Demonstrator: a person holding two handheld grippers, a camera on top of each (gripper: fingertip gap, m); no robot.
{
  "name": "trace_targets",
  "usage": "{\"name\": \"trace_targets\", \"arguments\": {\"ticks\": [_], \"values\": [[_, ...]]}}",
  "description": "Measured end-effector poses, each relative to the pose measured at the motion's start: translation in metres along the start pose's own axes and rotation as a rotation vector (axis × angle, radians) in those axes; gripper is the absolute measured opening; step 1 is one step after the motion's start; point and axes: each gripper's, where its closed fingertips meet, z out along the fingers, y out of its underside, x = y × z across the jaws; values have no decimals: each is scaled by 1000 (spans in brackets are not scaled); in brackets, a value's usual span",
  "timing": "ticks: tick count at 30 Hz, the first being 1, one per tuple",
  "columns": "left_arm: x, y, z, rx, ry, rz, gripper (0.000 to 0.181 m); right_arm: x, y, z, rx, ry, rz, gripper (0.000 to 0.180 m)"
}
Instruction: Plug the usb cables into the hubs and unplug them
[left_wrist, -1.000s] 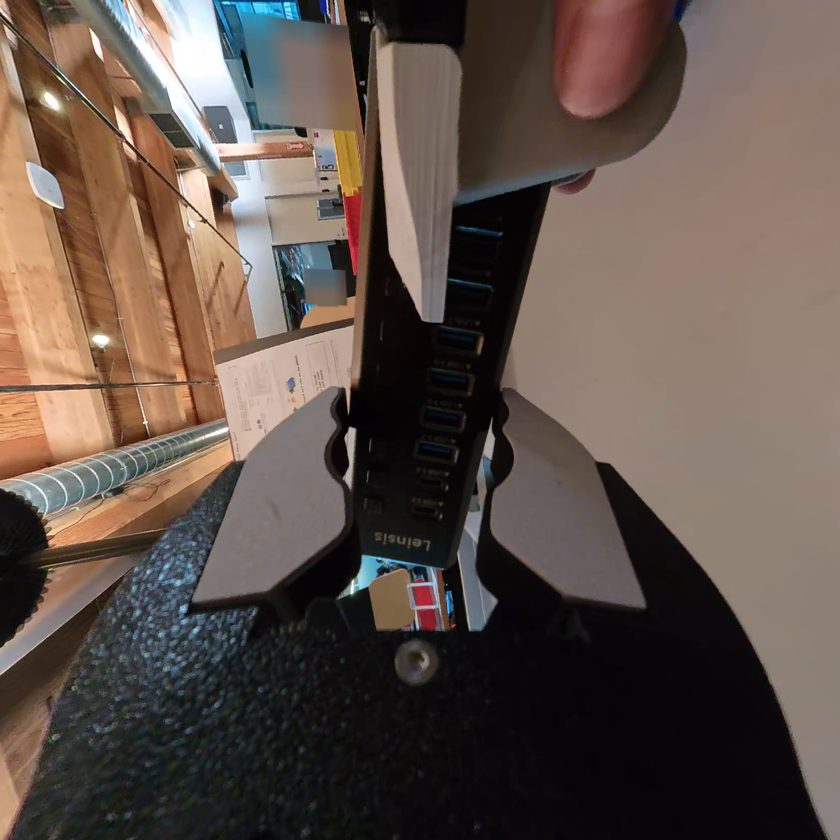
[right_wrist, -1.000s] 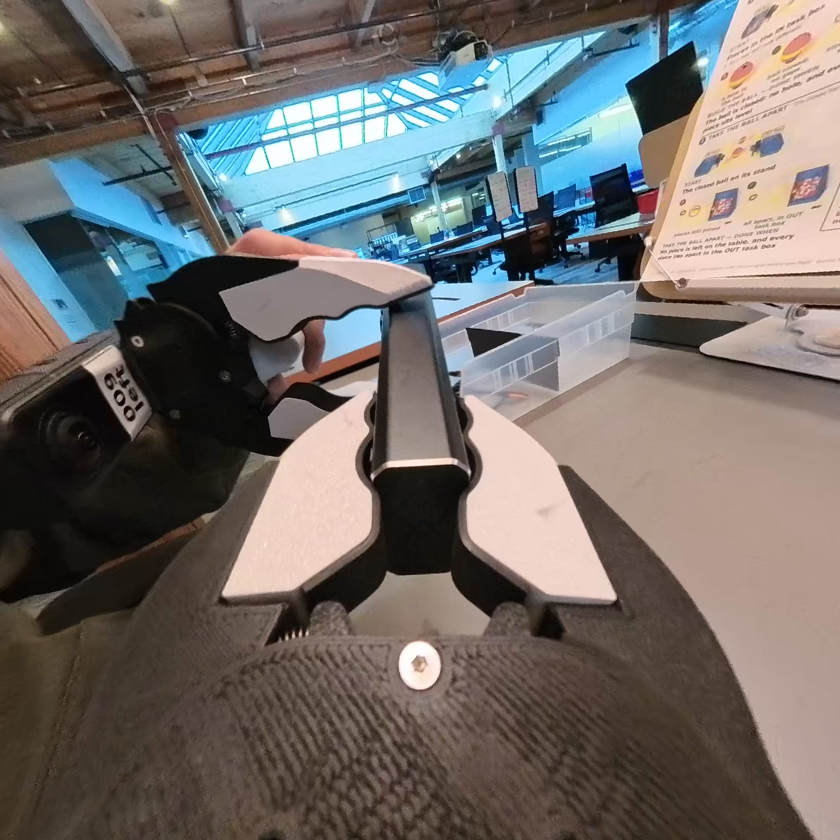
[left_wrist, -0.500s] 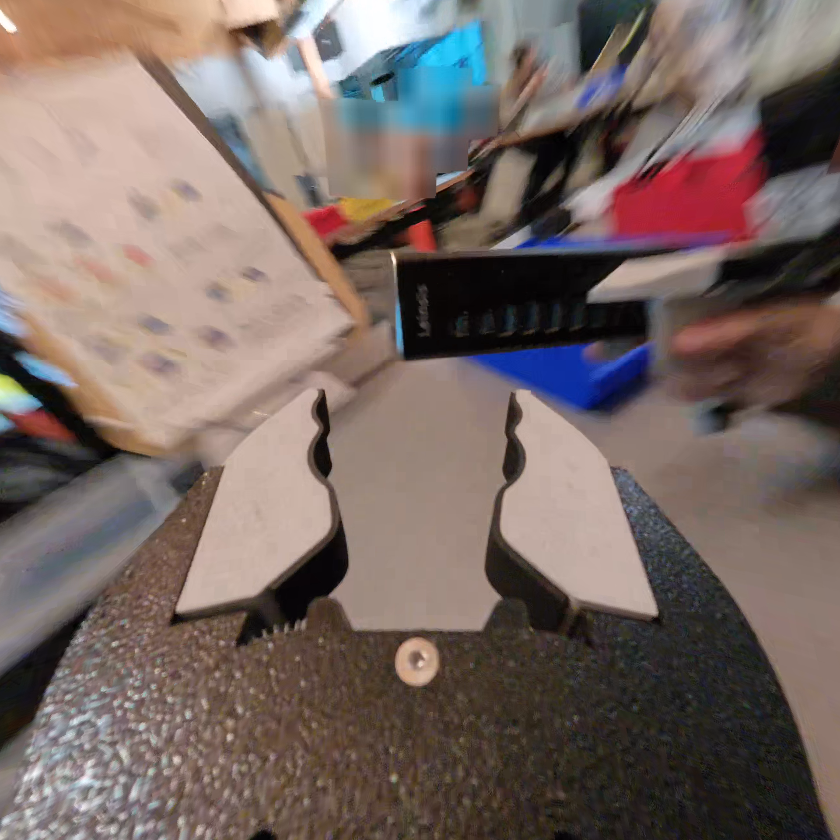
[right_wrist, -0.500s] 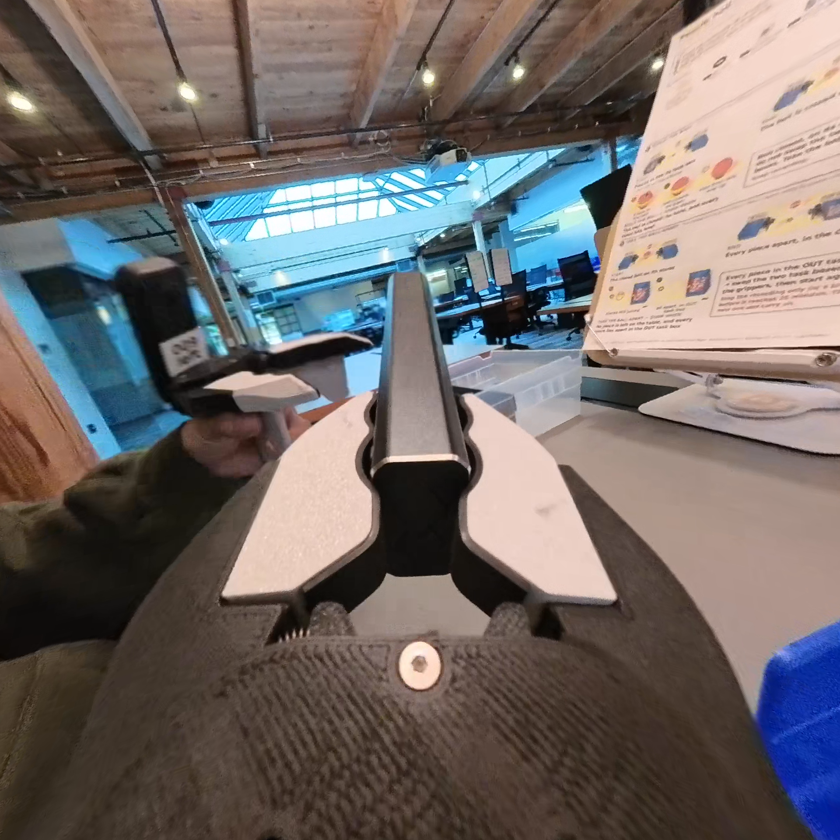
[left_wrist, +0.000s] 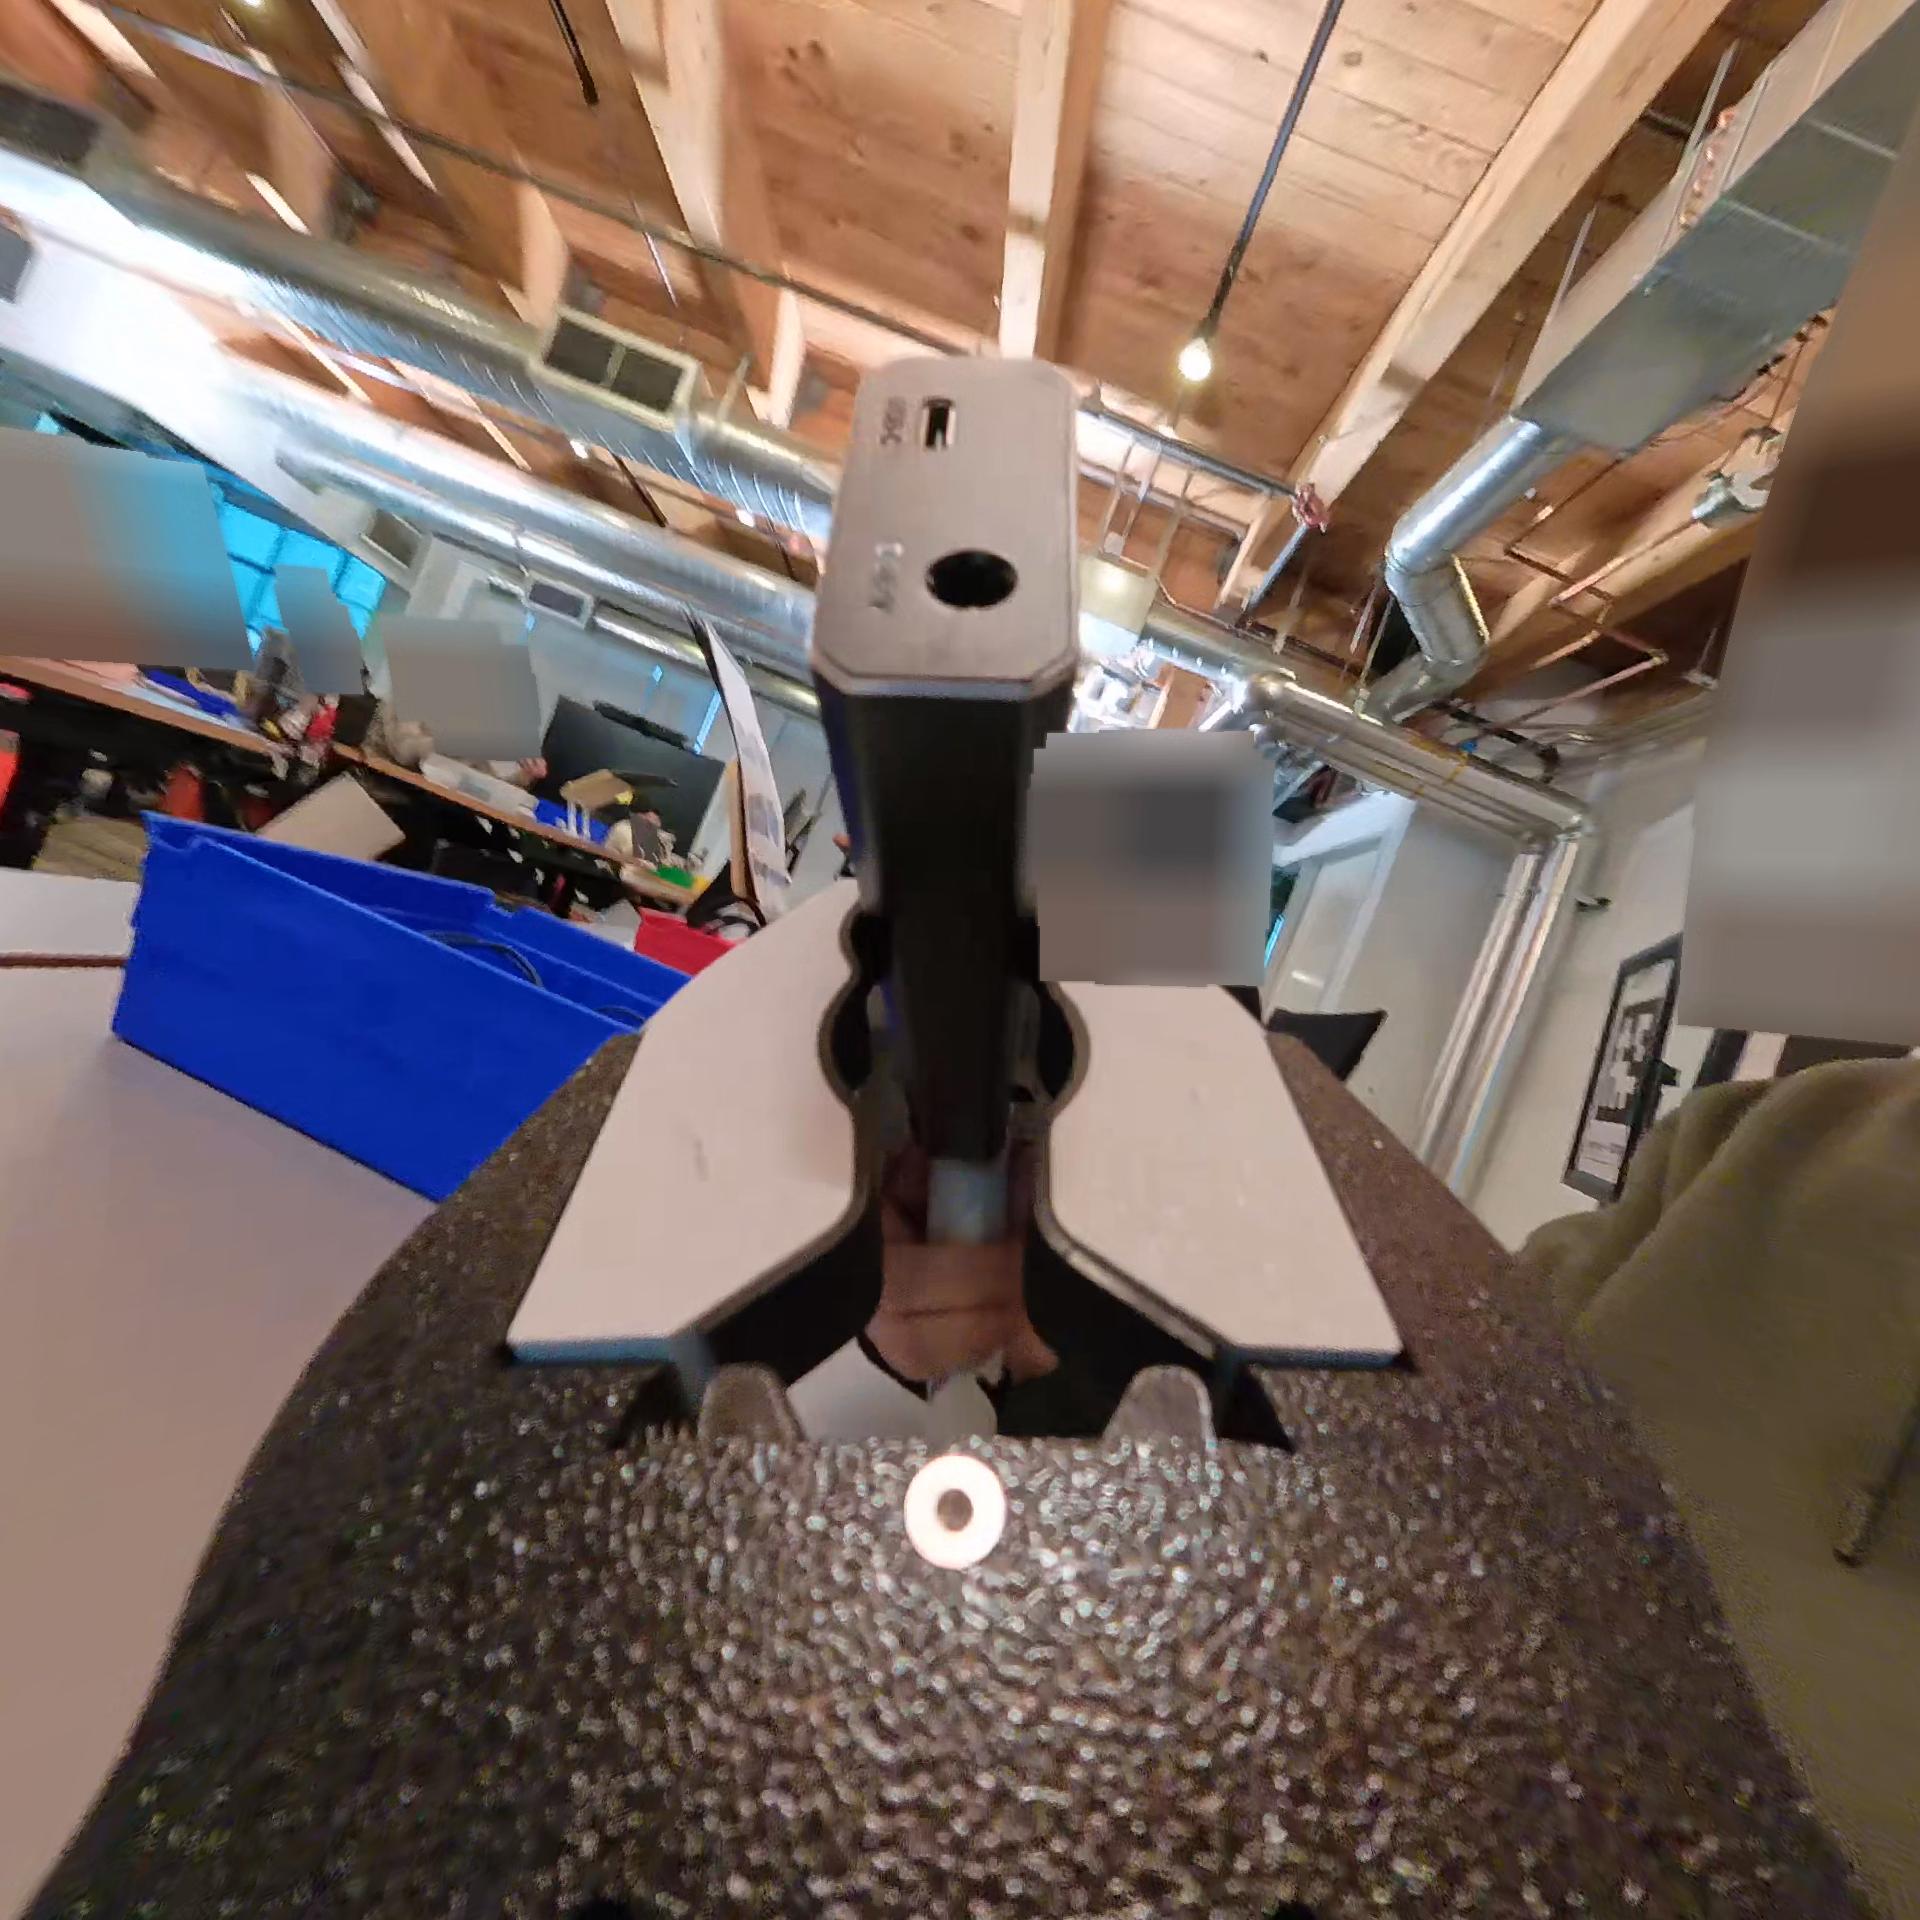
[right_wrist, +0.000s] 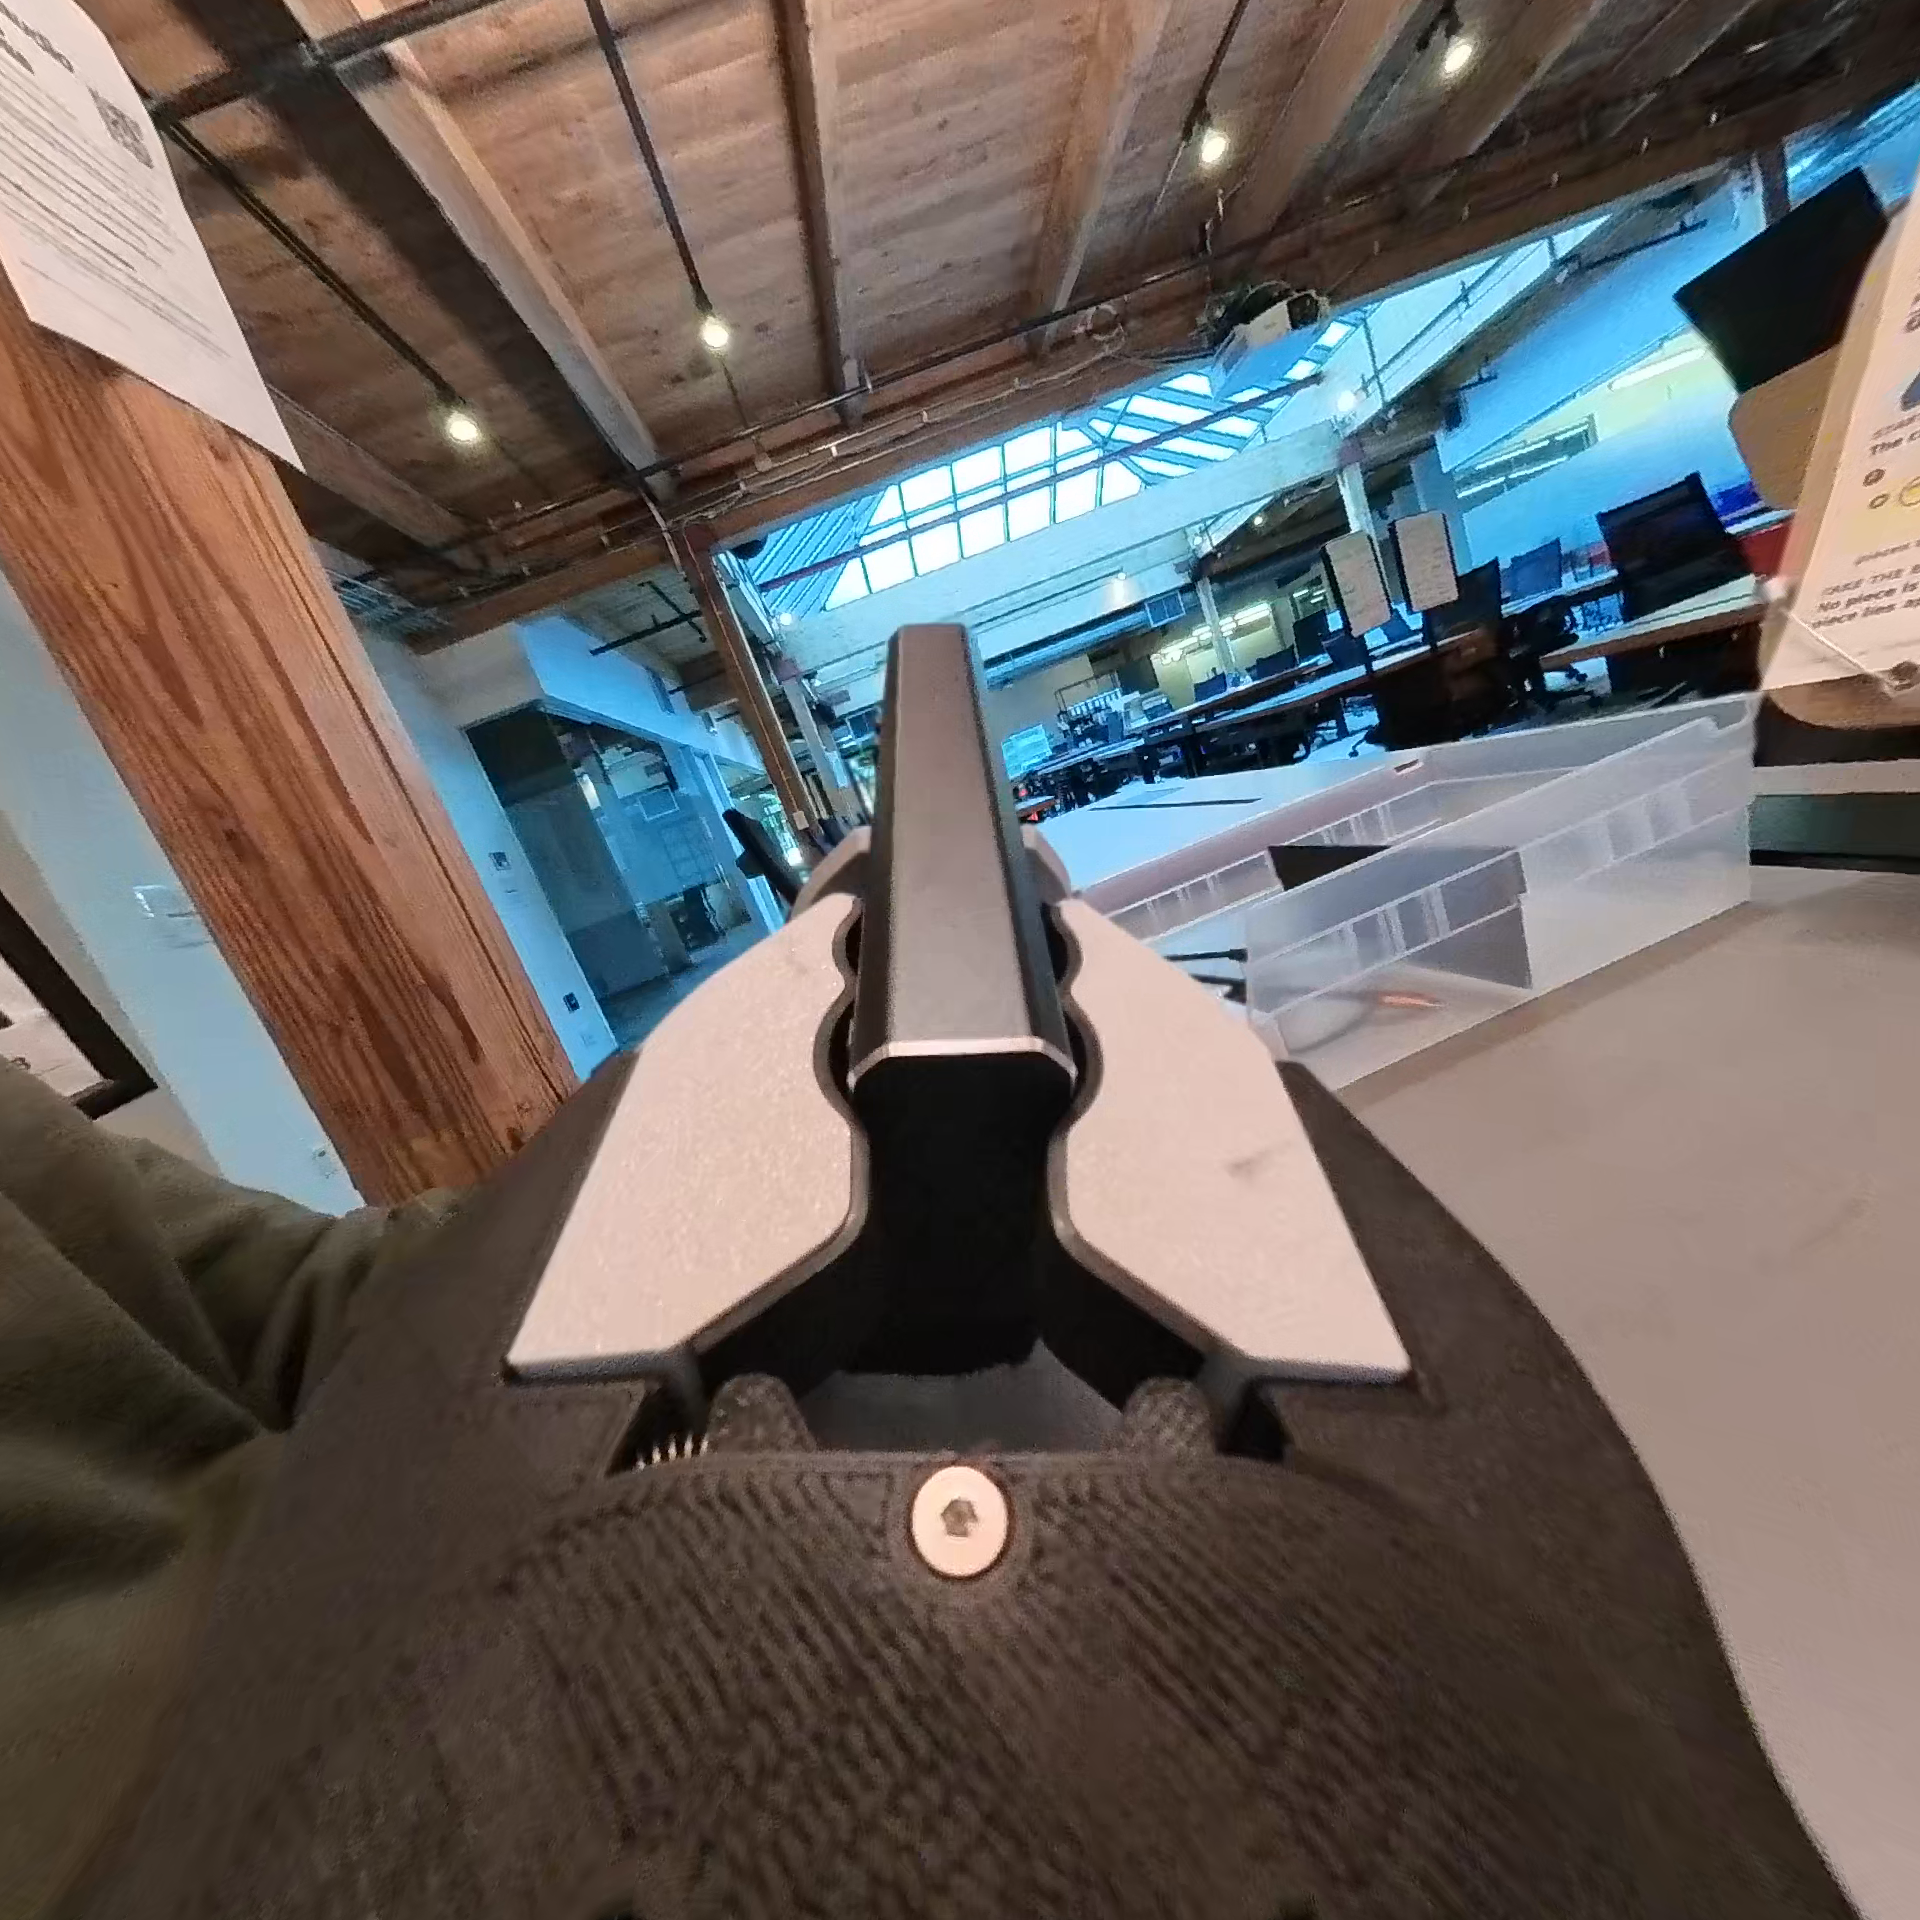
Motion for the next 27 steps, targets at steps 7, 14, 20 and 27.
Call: {"name": "trace_targets", "arguments": {"ticks": [7, 14, 20, 27], "values": [[-2, 3, -6, -38, 13, 30, 26, 1, 6, 0, -40, -9, -2, 32], [14, -4, 4, -385, 176, 162, 27, -13, 24, -12, -324, -100, -36, 69], [37, 10, 21, -653, 395, 274, 26, -11, 37, -6, -303, -134, 29, 68], [21, 30, 40, -767, 293, 334, 27, 5, 43, -1, -310, 42, -374, 28]]}}
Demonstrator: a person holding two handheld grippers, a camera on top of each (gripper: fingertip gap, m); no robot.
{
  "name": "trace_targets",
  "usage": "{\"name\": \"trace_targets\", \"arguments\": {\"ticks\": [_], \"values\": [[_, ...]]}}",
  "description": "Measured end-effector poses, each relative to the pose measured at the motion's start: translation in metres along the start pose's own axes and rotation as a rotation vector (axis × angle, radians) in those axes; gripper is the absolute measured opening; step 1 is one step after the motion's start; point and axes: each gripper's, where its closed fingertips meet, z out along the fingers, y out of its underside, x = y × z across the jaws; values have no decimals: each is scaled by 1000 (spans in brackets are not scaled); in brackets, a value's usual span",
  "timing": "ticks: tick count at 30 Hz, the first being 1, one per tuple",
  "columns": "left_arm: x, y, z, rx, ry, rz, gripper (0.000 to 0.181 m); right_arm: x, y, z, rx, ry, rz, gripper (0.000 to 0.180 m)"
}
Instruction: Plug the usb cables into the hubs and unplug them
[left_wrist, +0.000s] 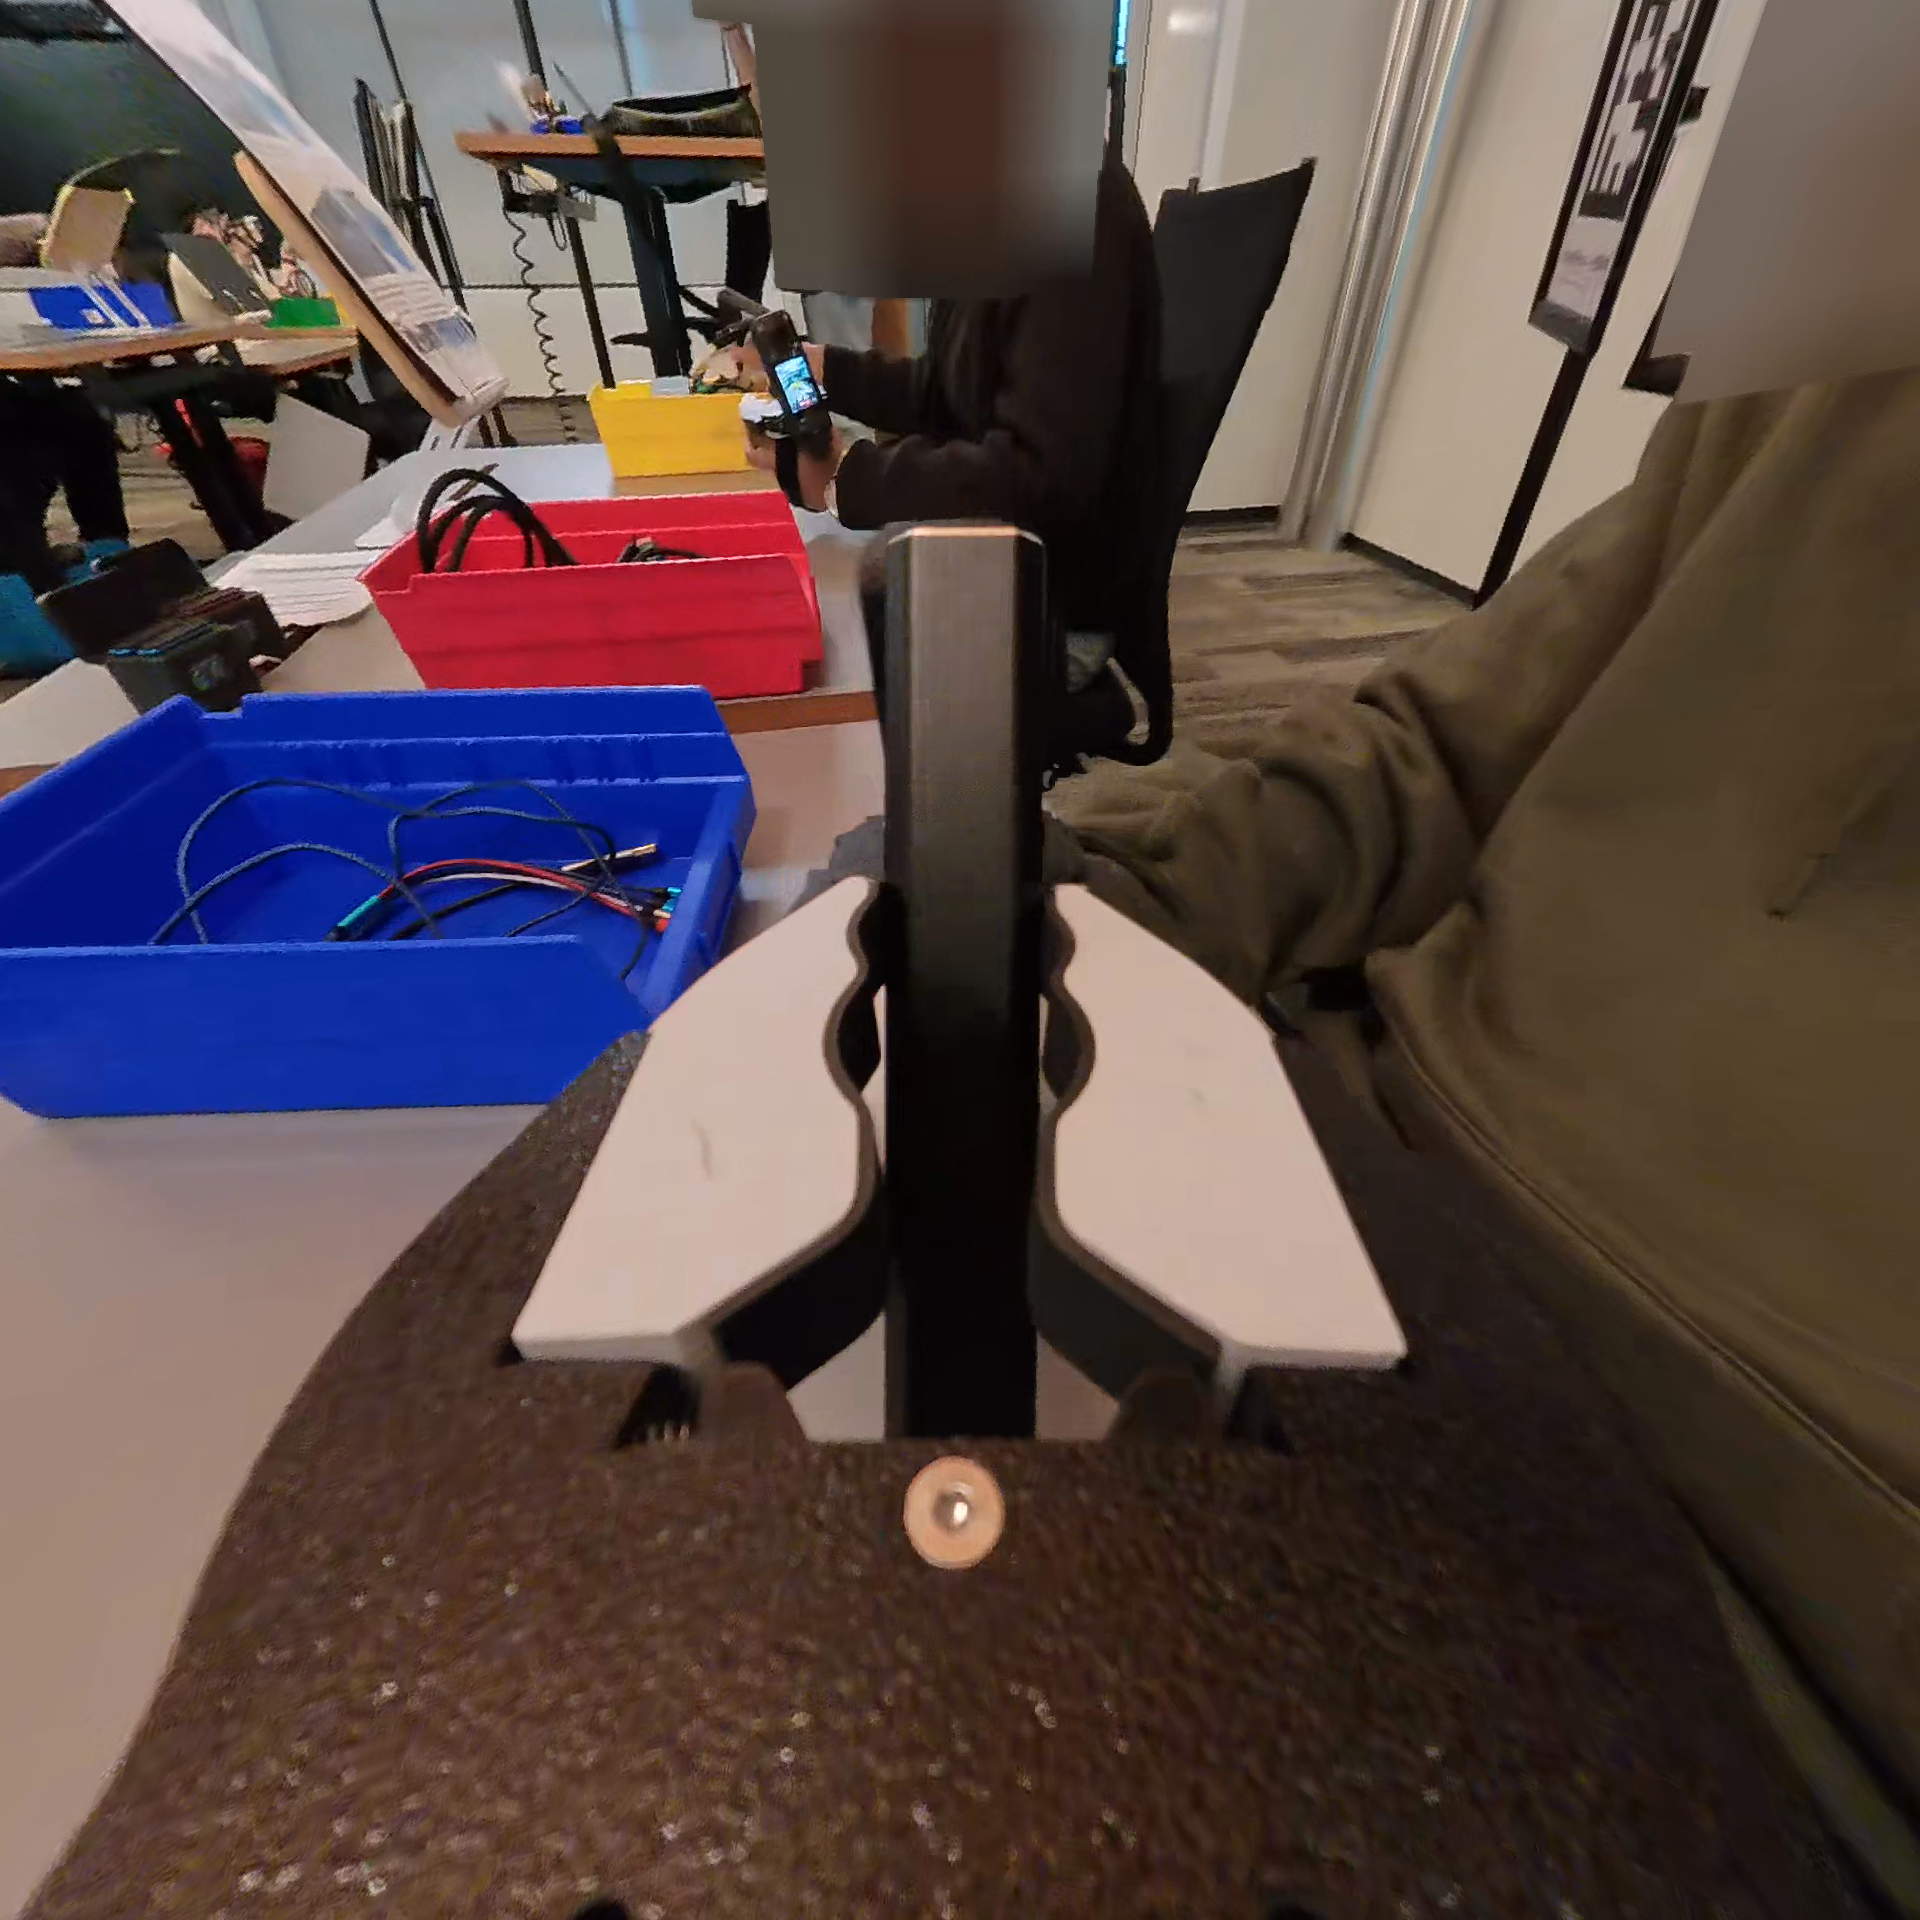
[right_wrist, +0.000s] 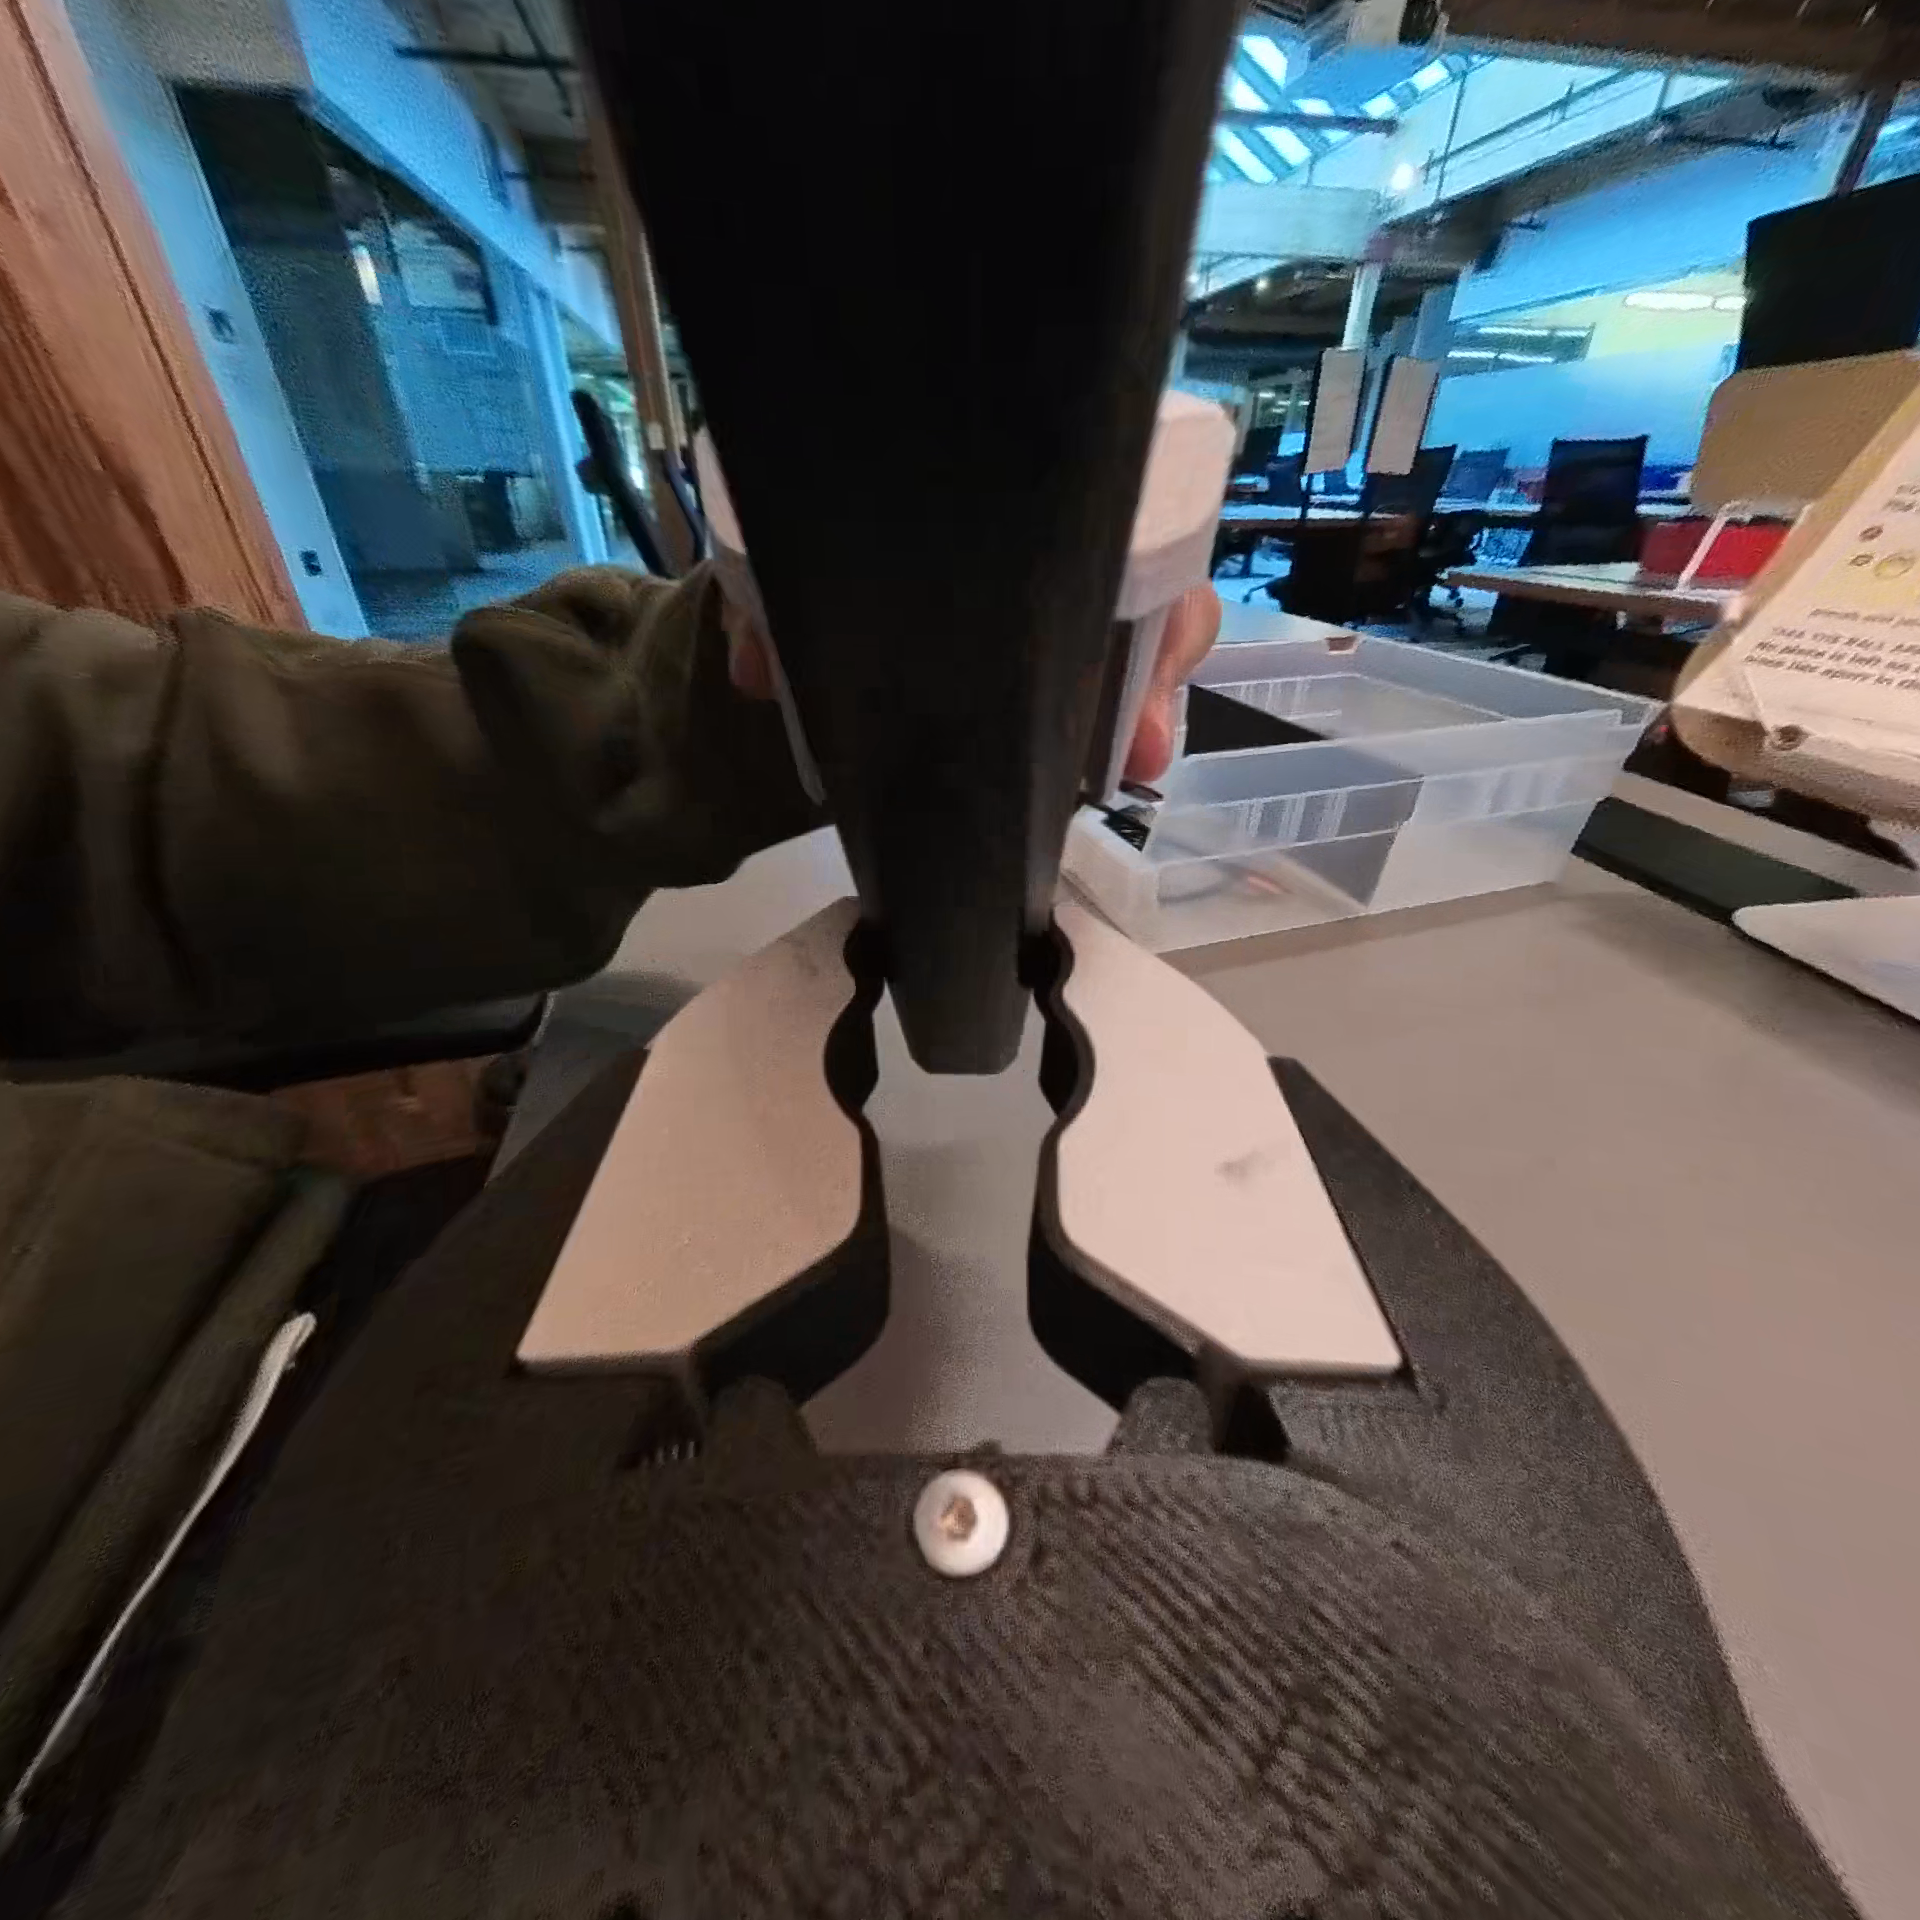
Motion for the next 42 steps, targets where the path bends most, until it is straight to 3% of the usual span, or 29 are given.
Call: {"name": "trace_targets", "arguments": {"ticks": [8, 14, 18, 23, 25, 27, 28, 31, 32, 34, 38, 42], "values": [[-9, -3, -5, 10, -103, 3, 31, 19, -1, -6, -65, 143, -80, 28], [-40, -4, -18, -96, -615, 124, 69, 53, 5, -14, -184, 433, -128, 27], [-46, 5, -12, -199, -912, 156, 74, 61, 9, -16, -219, 551, -172, 27], [-59, 17, -2, -208, -1054, 24, 76, 59, 11, -16, -262, 611, -276, 27], [-61, 14, -2, -194, -1031, 17, 73, 56, 9, -15, -232, 541, -226, 27], [-57, 15, 4, -230, -903, 23, 72, 54, 8, -16, -231, 469, -228, 34], [-53, 13, 7, -224, -822, 22, 72, 51, 5, -16, -206, 411, -202, 42], [-33, 2, 15, -161, -533, -21, 72, 41, 3, -16, -160, 228, 13, 94], [-25, -2, 16, -142, -442, -33, 72, 34, 4, -16, -157, 147, 71, 98], [-13, -7, 20, -112, -299, -25, 72, 20, -1, -15, -107, 44, 92, 96], [-9, -12, 25, -36, -203, -33, 71, -2, 13, -3, -168, -49, 66, 114], [-3, -13, 32, 44, -155, -74, 71, 3, 8, 2, -122, 3, 54, 100]]}}
